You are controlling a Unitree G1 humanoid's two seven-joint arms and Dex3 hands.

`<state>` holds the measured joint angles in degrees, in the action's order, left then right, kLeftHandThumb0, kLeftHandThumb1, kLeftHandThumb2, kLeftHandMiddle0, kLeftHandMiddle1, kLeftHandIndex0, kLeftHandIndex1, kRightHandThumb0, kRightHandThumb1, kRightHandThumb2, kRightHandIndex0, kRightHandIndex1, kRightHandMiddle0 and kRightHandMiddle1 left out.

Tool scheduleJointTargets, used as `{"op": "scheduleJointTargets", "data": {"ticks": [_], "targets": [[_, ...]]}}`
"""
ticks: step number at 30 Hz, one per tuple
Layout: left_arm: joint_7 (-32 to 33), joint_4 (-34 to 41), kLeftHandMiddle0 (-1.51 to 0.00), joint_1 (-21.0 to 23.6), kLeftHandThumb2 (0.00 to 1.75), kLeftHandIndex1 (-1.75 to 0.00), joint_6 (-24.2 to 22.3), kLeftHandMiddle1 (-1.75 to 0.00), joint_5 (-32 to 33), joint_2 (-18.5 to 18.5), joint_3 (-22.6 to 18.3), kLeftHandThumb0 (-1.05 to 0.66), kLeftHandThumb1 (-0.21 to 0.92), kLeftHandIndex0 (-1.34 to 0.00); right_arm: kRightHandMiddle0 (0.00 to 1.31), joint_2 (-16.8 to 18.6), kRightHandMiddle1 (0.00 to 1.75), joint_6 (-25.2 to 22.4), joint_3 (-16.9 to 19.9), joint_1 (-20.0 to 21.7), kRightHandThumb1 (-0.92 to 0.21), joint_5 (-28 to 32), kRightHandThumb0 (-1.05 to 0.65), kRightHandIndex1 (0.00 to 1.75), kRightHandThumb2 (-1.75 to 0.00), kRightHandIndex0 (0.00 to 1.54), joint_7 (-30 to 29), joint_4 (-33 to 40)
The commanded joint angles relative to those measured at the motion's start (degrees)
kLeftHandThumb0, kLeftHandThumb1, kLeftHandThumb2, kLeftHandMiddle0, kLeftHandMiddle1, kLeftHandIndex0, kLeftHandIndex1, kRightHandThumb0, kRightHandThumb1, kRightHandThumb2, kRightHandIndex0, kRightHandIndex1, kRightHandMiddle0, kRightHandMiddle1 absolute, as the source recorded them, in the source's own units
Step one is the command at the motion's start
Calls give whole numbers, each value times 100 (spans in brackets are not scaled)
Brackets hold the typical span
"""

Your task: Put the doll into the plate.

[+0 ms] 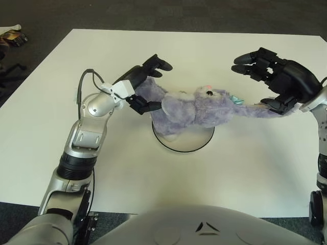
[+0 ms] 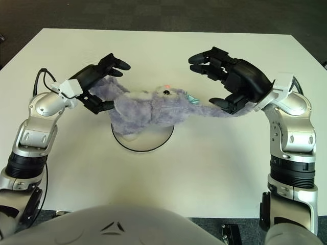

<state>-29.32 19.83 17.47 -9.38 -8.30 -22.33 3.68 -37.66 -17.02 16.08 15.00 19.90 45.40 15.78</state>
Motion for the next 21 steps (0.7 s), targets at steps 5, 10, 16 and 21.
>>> {"op": "scheduleJointTargets", "data": {"ticks": [5,10,16,21], "targets": [[265,-170,-14,-194,98,-99,463,-71,169,-215,-527,-55,28,0,0,-240,80,-1094,222,479,-26,1716,-22,34,-130,5,1173,-625],[647,-181,-12,-243,95,-100,577,-68,169,-68,-727,-56,30,0,0,-292,84,-1242,223,578,-33,1992,-18,30,-134,11,1396,-818],[1246,-177,-8,-236,100,-103,563,-69,615,369,-1210,-49,26,0,0,-339,84,-1231,204,601,-34,2043,-17,29,-134,12,1438,-897],[1623,-782,-7,-152,113,-111,1055,-78,1162,698,-1683,-33,20,0,0,-351,84,-1212,198,611,-34,2044,-17,28,-134,13,1457,-938]]}}
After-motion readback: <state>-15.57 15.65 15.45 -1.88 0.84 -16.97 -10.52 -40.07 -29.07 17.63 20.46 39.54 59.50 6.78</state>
